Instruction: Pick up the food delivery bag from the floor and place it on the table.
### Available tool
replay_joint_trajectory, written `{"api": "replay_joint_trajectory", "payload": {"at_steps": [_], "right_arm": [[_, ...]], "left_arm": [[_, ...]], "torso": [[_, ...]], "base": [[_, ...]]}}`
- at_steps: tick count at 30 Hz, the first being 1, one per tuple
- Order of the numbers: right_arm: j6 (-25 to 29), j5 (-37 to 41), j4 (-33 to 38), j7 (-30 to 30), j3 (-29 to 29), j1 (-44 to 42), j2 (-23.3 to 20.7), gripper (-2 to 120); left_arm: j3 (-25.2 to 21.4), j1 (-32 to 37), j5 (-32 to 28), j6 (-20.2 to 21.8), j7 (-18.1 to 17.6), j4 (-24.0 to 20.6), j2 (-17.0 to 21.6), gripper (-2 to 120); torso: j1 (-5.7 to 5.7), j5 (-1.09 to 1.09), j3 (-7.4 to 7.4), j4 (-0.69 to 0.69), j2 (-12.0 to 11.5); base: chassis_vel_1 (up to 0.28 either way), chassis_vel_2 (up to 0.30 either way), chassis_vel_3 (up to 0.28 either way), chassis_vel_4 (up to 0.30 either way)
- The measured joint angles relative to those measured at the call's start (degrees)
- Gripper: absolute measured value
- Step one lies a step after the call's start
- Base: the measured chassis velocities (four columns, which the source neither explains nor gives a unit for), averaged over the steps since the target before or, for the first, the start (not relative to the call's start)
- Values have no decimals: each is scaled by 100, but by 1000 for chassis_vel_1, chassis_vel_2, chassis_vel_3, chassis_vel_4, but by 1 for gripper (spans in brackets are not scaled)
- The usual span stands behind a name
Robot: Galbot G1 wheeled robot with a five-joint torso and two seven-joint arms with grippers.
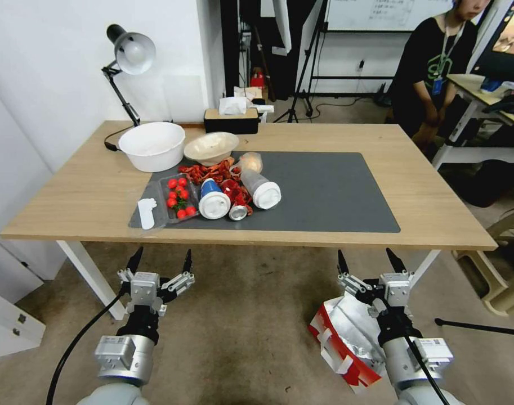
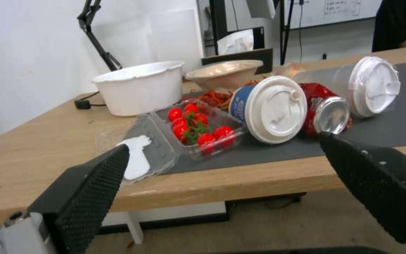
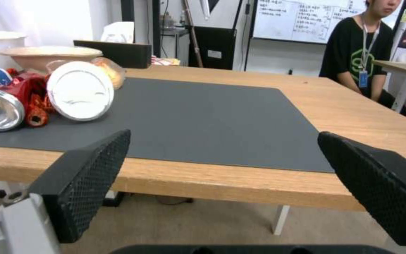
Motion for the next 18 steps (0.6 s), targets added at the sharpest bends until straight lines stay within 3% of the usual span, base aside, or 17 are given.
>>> {"api": "replay_joint_trajectory", "payload": {"at_steps": [13,18], "right_arm": [[-88,58,30,16,24,18,-32,100],[-863,548,361,234,351,217,-314,100]], "left_arm": [[-34,-65,-253,96,-31,-32,9,100],[-170,-307,-1112,464,-192,-217,59,100]], "torso": [[0,1,0,0,0],[0,1,0,0,0]], "base": [[0,0,0,0],[0,0,0,0]]}}
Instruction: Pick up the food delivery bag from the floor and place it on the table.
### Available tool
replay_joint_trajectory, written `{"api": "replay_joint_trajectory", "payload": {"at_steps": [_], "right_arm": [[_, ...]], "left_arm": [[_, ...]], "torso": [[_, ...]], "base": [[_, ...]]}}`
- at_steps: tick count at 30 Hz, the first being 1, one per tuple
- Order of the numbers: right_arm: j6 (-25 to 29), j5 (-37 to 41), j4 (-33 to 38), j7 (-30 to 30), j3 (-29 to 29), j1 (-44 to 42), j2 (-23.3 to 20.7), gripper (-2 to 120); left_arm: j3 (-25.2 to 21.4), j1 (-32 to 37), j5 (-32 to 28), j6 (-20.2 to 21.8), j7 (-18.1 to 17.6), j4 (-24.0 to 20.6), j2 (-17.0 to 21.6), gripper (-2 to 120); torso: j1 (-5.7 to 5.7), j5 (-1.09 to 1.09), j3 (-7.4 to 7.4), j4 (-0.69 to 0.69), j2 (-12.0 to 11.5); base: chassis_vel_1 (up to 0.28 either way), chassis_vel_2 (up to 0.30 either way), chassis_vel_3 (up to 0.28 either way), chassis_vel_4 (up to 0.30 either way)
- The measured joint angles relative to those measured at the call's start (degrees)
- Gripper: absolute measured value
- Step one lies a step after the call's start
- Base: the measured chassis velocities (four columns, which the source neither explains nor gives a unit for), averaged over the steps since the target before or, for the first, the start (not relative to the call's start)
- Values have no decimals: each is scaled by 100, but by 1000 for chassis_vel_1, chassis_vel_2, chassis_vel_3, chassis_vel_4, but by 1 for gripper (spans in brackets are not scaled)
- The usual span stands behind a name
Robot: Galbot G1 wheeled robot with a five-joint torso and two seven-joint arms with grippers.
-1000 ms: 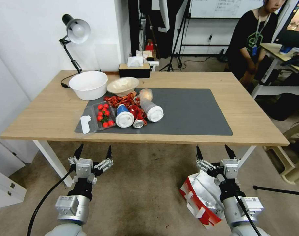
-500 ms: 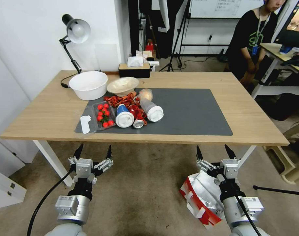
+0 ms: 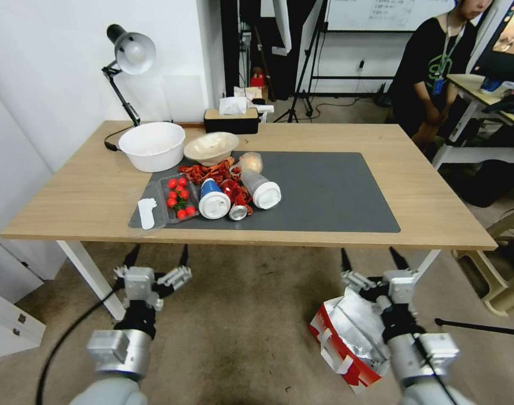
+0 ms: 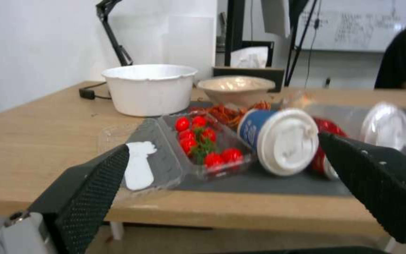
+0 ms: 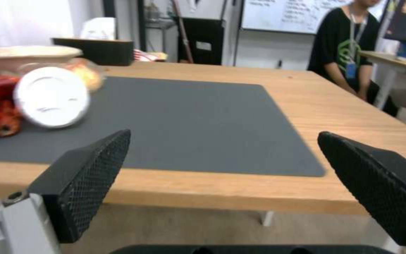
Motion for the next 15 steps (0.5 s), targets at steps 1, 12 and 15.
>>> {"api": "replay_joint_trajectory", "payload": {"at_steps": [1,12,15], "right_arm": [[-288,179,123,79,109,71,-102,100],[-1001,770,450,206,446,203,-457,100],[-900,713,384,164,448,190,-497,100]], "left_arm": [[-48,-87,-318,136,-59,-64,18,100],[-136,-169,-545,-74,-40,132,87,100],[-140,-145,-473,-159,14,217,92,100]], "torso": [[0,0,0,0,0],[0,0,0,-1,1],[0,0,0,0,1]], "base": [[0,0,0,0],[0,0,0,0],[0,0,0,0]]}}
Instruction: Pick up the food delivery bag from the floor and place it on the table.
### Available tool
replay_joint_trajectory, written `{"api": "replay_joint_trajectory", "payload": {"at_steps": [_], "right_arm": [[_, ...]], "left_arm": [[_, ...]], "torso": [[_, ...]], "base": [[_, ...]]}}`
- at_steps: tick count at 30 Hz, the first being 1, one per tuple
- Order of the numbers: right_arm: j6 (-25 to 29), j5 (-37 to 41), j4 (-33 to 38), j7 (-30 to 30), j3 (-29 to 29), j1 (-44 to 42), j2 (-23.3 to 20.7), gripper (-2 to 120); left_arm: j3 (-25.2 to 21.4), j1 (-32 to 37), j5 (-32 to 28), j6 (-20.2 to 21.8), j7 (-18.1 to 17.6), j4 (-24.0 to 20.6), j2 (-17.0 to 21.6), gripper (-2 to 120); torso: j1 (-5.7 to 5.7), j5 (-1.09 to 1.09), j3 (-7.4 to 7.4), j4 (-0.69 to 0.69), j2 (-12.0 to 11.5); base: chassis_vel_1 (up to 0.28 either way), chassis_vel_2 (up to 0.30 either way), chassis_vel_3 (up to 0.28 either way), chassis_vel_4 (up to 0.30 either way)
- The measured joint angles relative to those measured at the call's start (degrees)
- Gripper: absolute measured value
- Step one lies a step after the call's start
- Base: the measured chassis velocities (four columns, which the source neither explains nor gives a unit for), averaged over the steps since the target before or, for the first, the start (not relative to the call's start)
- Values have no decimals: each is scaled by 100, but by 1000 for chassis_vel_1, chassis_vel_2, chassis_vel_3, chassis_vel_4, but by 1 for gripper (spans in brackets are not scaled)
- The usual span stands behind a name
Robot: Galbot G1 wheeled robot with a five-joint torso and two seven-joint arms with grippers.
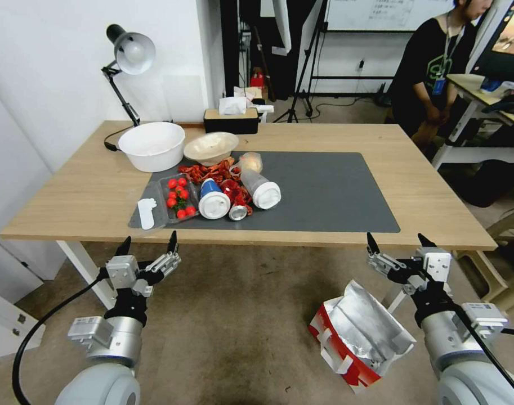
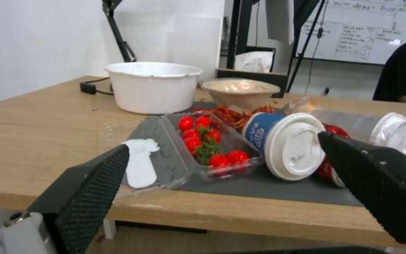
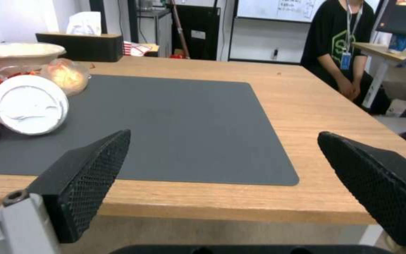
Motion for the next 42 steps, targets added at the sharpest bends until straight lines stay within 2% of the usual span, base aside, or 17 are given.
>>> {"api": "replay_joint_trajectory", "payload": {"at_steps": [22,32,42], "right_arm": [[175,-68,-132,-69,-43,7,-20,100],[349,-135,-263,-43,-106,-16,-18,100],[828,-144,-445,-65,-275,-86,-67,100]], "left_arm": [[-63,-14,-86,-56,172,146,10,100],[-43,-14,-32,-238,196,306,-7,100],[-13,-55,27,-252,233,372,-72,100]], "torso": [[-4,-1,-7,0,-12],[-157,-1,-195,0,-354],[-295,-1,-372,0,-669]], "base": [[0,0,0,0],[0,0,0,0],[0,0,0,0]]}}
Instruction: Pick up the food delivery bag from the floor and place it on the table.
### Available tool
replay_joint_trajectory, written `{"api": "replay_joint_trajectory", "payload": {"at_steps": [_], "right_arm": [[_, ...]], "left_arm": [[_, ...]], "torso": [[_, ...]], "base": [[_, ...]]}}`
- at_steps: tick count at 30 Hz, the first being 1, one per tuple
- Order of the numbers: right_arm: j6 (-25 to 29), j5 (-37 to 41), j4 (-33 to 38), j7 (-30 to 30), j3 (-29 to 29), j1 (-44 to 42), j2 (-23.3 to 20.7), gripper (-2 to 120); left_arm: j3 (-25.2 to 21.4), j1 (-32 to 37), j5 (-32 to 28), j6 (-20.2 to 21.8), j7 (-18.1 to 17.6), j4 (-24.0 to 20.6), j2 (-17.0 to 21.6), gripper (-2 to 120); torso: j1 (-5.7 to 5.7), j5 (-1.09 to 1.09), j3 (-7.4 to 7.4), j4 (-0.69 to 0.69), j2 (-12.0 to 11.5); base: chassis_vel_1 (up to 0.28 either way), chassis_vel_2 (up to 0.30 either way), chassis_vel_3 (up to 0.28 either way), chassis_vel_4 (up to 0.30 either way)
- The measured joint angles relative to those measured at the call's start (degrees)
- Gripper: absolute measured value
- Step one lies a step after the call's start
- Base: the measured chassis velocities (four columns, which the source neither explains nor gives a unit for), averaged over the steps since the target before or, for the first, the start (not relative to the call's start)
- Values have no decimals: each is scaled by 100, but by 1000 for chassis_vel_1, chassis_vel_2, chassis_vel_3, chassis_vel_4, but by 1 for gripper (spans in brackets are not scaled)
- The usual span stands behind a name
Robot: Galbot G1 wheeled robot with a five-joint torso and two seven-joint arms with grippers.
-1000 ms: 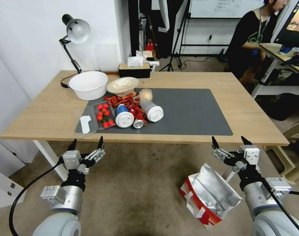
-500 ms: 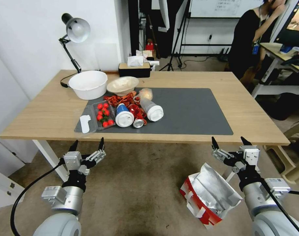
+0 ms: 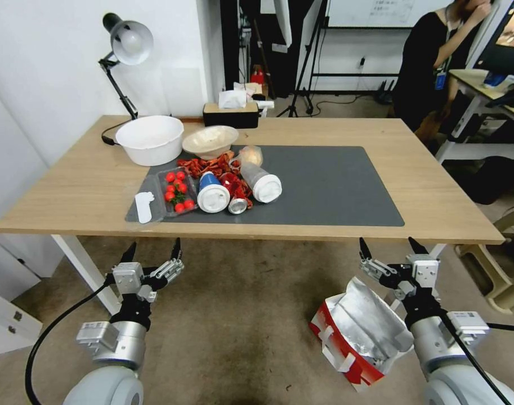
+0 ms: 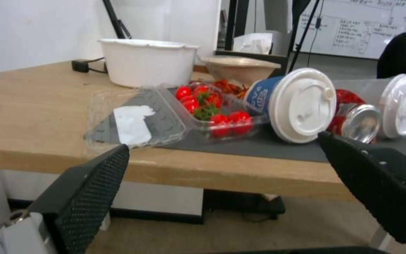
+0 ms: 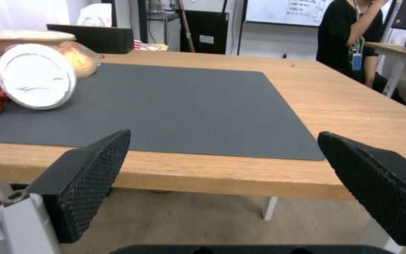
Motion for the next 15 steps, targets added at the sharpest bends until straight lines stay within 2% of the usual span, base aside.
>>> {"api": "replay_joint_trajectory", "payload": {"at_steps": [15], "right_arm": [[200,-94,-112,-23,-98,-22,39,100]], "left_arm": [[-14,-10,8,-10,9,12,5,100]], "torso": [[-188,0,-248,0,-434]], "base": [[0,0,0,0]]}}
